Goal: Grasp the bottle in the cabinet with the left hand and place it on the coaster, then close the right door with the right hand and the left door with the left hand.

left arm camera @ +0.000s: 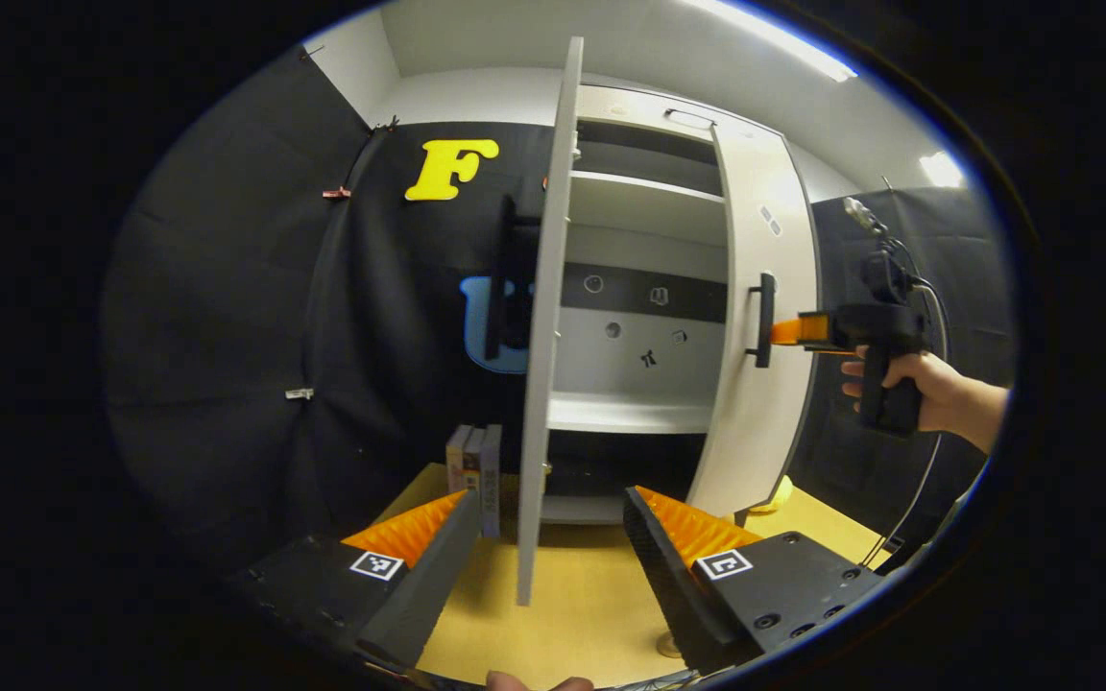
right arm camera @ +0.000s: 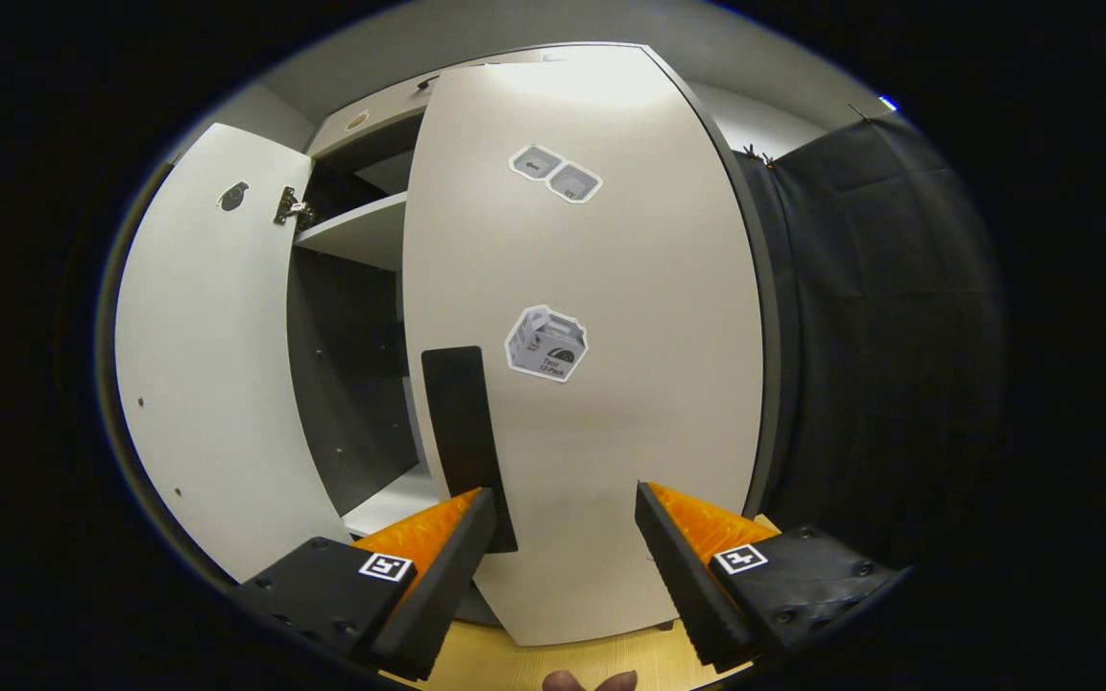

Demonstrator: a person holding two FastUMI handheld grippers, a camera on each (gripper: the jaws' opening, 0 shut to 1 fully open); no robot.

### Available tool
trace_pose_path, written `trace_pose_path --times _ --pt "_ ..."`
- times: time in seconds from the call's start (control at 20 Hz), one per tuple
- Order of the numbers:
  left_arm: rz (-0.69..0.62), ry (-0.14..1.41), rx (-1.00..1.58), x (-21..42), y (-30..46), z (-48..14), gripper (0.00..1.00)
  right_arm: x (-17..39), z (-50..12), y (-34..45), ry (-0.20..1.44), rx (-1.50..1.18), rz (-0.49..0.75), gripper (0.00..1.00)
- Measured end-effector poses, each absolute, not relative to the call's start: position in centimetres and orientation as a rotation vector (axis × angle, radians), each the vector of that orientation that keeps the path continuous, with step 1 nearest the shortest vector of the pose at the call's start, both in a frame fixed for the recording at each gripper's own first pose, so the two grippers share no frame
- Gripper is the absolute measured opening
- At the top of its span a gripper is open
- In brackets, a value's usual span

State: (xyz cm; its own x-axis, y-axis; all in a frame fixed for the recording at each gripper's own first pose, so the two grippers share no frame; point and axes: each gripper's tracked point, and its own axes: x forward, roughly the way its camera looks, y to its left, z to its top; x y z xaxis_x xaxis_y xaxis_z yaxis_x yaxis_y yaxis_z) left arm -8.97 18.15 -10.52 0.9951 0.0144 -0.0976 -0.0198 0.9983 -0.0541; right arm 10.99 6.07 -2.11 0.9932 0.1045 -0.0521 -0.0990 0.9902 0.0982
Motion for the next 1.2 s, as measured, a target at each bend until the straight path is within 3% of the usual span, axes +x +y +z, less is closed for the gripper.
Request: trace_pose_path --times 0.2,0.5,1.2 --pt "0.061 0.067 -0.027 -7.8 22.8 -7.0 0.95 8.6 -0.7 7.2 -0.022 0.025 0.118 0.97" --pt "0.123 0.013 -0.018 -3.1 27.4 -2.3 0.95 4.9 -1.0 9.1 -0.003 -0.008 0.168 0.98" --pt "0.030 0.023 -0.006 -1.7 21.1 -0.8 0.94 3.9 -0.9 6.5 0.056 0.062 0.132 0.98"
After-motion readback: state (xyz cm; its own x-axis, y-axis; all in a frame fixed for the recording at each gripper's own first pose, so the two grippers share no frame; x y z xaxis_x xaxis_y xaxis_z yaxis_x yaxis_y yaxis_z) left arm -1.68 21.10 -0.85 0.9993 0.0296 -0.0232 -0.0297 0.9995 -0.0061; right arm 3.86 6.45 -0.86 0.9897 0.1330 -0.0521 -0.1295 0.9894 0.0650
